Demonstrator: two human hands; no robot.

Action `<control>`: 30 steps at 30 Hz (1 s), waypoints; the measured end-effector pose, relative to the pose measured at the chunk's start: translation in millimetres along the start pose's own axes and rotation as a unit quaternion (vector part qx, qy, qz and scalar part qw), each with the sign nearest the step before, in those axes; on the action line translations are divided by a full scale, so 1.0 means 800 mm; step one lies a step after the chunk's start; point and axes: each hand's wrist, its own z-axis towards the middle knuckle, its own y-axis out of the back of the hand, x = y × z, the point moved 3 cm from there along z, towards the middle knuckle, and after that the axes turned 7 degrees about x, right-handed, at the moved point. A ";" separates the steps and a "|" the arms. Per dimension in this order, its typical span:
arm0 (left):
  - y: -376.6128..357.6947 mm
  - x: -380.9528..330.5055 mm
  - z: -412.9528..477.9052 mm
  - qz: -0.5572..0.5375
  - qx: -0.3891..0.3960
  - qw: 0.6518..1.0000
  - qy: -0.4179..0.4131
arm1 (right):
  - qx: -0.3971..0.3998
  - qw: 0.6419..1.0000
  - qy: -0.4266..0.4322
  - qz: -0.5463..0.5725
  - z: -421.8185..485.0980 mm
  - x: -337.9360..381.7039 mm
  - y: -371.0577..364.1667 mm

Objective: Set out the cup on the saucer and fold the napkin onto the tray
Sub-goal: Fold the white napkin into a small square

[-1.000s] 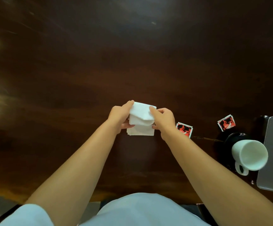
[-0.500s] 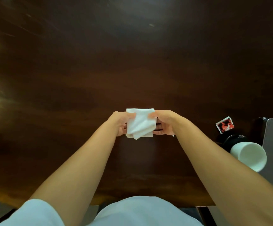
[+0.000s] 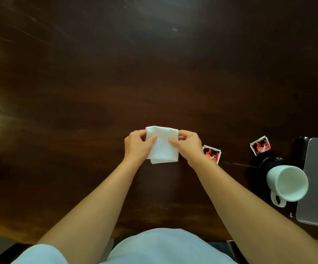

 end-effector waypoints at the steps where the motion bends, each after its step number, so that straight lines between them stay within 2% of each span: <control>1: 0.004 -0.001 -0.001 0.022 -0.023 0.999 -0.030 | -0.005 1.000 0.022 -0.009 -0.002 0.002 0.000; 2: 0.010 -0.003 -0.001 0.025 -0.036 0.998 -0.053 | -0.005 0.999 0.046 -0.020 -0.006 0.005 -0.001; 4: 0.022 -0.005 0.000 -0.020 -0.009 0.997 -0.075 | 0.018 0.997 0.074 -0.027 -0.015 0.011 -0.001; 7: 0.039 -0.013 -0.007 -0.156 0.084 0.983 -0.044 | 0.107 0.989 0.082 0.065 -0.033 0.020 0.000; 9: 0.045 -0.021 -0.015 -0.229 0.112 0.966 -0.035 | 0.130 0.982 0.085 0.109 -0.043 0.028 0.002; 11: 0.048 -0.030 -0.030 -0.284 0.130 0.950 -0.025 | 0.127 0.976 0.086 0.153 -0.055 0.035 0.005; 14: 0.042 -0.043 -0.057 -0.355 0.193 0.915 0.016 | 0.082 0.980 0.096 0.154 -0.076 0.043 0.010; 17: 0.032 -0.051 -0.088 -0.346 0.274 0.895 0.059 | 0.049 0.983 0.107 0.143 -0.104 0.043 0.017; 21: 0.024 -0.060 -0.125 -0.306 0.301 0.902 0.049 | 0.042 0.977 0.079 0.194 -0.140 0.026 0.032; 22: 0.023 -0.063 -0.134 -0.300 0.297 0.906 0.037 | 0.069 0.967 0.060 0.237 -0.149 0.018 0.037; 24: 0.020 -0.068 -0.152 -0.281 0.294 0.913 0.006 | 0.172 0.934 0.022 0.313 -0.170 0.003 0.046; 26: 0.015 -0.071 -0.172 -0.259 0.300 0.918 -0.021 | 0.266 0.907 0.007 0.328 -0.191 -0.015 0.053; 28: 0.007 -0.072 -0.194 -0.252 0.293 0.922 -0.030 | 0.303 0.898 0.010 0.320 -0.208 -0.031 0.058; 30: -0.004 -0.073 -0.215 -0.252 0.279 0.926 -0.033 | 0.285 0.897 -0.005 0.337 -0.225 -0.045 0.066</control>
